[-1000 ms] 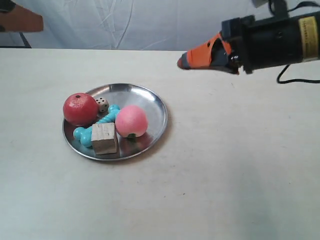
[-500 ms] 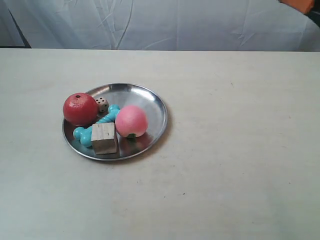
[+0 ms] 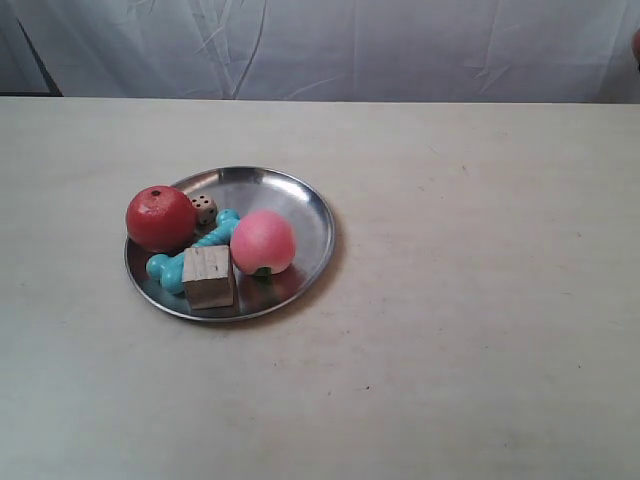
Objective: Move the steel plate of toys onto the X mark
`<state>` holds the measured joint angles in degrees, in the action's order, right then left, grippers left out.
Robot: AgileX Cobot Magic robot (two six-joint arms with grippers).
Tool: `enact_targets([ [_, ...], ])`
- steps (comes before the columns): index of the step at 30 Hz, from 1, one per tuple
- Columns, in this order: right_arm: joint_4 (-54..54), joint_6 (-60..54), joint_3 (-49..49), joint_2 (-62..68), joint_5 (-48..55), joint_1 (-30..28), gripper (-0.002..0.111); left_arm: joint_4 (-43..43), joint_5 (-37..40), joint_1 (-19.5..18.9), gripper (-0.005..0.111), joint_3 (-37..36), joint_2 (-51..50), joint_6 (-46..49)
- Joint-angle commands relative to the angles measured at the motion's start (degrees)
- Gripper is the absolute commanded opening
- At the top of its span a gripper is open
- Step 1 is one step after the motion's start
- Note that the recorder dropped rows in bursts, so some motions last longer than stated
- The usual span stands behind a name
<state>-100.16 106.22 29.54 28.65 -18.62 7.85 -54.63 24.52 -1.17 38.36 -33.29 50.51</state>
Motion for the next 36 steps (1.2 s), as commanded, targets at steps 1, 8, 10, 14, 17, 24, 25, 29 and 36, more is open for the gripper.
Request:
enact_targets([
  [1,0.2,0.2,-0.2,-0.3,0.2,0.2,-0.001,-0.9,-3.8,0.2,0.000,-1.3,0.3,0.9],
  [8,0.2,0.2,-0.2,-0.3,0.2,0.2,-0.001,-0.9,-5.4,0.7,0.000,-1.3,0.3,1.0],
  [10,0.2,0.2,-0.2,-0.3,0.2,0.2,-0.001,-0.9,-6.1,1.7,0.000,-1.3,0.3,1.0],
  [14,0.2,0.2,-0.5,-0.3,-0.2,0.2,-0.001,-0.9,-5.5,3.0,0.000,-1.3,0.3,1.0],
  [17,0.2,0.2,-2.5,-2.0,0.2,0.1,-0.001,-0.8,-3.3,3.0,0.000,-1.3,0.3,1.0],
  [24,0.2,0.2,-9.1,-10.9,0.0,-6.7,-0.001,-0.9,-0.2,3.0,0.000,-1.3,0.3,0.9],
  [25,0.2,0.2,-10.0,-11.8,0.0,-8.0,-0.001,-1.0,-0.2,3.0,0.000,-1.3,0.3,0.9],
  [29,0.2,0.2,-11.9,-13.3,-0.1,-10.2,-0.001,-1.5,-0.2,3.0,0.000,-1.3,0.3,0.8],
  [36,0.2,0.2,-12.1,-13.3,-0.2,-10.2,-0.001,-3.7,-0.2,3.0,0.000,-1.3,0.3,0.7],
])
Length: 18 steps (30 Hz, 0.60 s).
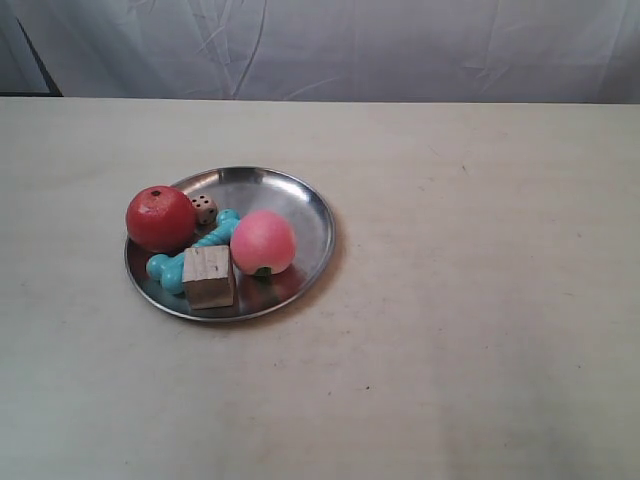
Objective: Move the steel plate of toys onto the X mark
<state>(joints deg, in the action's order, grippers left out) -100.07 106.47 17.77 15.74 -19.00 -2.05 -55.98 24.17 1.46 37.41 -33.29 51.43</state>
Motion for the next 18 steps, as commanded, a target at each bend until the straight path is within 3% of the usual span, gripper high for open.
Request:
enact_targets([
  [1,0.1,-0.1,-0.6,-0.4,0.2,-0.3,-0.001,-2.6,0.2,0.4,0.000,-0.3,0.3,-0.3],
  [3,4.2,-0.1,-1.9,-0.4,0.2,-0.3,-0.001,-2.6,0.6,0.4,0.000,-0.3,0.3,-0.3],
  [13,78.7,-0.1,-6.2,-0.4,-0.7,-0.3,-0.001,-2.6,3.4,0.4,0.000,-0.3,0.3,-0.3],
  [16,98.7,-0.1,-6.7,-0.4,-0.7,-0.3,-0.001,-2.6,3.4,0.4,0.000,-0.3,0.3,-0.3],
  [18,104.5,-0.1,-7.2,-0.4,0.4,-0.3,-0.001,-2.6,3.4,0.4,0.000,-0.3,0.3,-0.3],
])
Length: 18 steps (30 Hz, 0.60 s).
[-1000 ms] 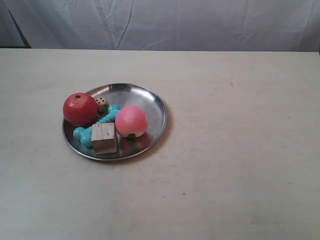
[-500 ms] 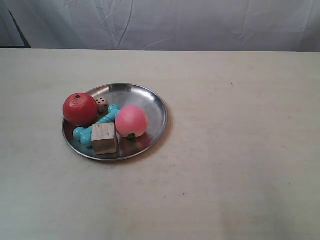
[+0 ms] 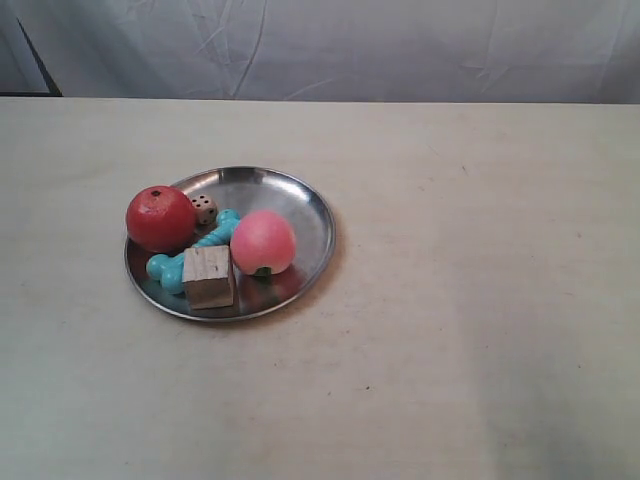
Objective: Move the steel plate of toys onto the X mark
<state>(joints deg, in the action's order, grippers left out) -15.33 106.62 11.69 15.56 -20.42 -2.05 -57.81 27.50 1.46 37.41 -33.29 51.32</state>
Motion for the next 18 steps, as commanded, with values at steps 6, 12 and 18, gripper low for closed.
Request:
enact_targets([
  [6,16.5,-0.2,-6.9,-1.6,9.7,-0.6,-0.001,-1.3,0.1,0.4,0.000,-0.3,0.3,-0.1],
  [12,16.5,-0.2,-11.7,-7.8,16.7,-2.6,-0.001,-1.6,0.9,0.4,0.000,-0.3,0.3,-0.1],
  [18,16.5,-0.2,-11.7,-12.5,25.1,-5.1,-0.001,-2.1,1.0,0.4,0.000,-0.3,0.3,-0.1],
])
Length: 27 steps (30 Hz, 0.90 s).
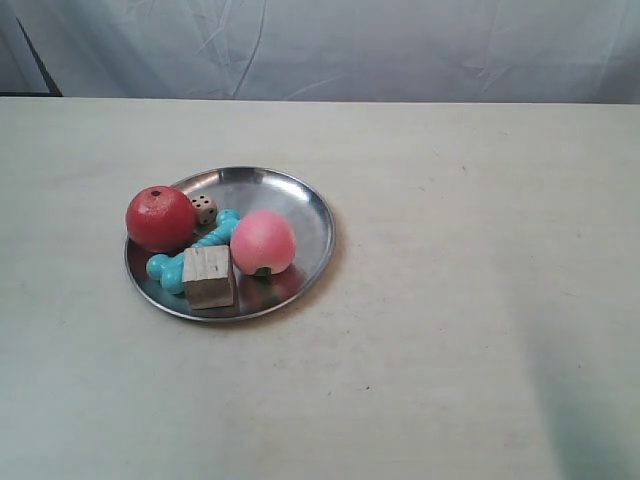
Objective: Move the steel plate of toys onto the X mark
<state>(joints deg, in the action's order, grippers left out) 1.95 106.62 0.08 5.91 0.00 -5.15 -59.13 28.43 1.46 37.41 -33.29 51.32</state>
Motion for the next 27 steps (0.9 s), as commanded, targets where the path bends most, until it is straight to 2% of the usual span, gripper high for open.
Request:
enact_targets([
  [1,-0.8,-0.2,-0.1,-3.6,4.8,-2.3,-0.001,-0.8,0.1,0.4,0.000,-0.3,0.3,-0.1],
  [22,-0.8,-0.2,-0.1,-4.4,4.4,-2.2,-0.001,-0.2,1.5,0.4,0.000,-0.3,0.3,-0.1],
  [27,-0.8,-0.2,-0.1,-4.4,4.2,-2.2,-0.001,-0.5,-2.6,0.4,0.000,-0.3,0.3,-0.1],
])
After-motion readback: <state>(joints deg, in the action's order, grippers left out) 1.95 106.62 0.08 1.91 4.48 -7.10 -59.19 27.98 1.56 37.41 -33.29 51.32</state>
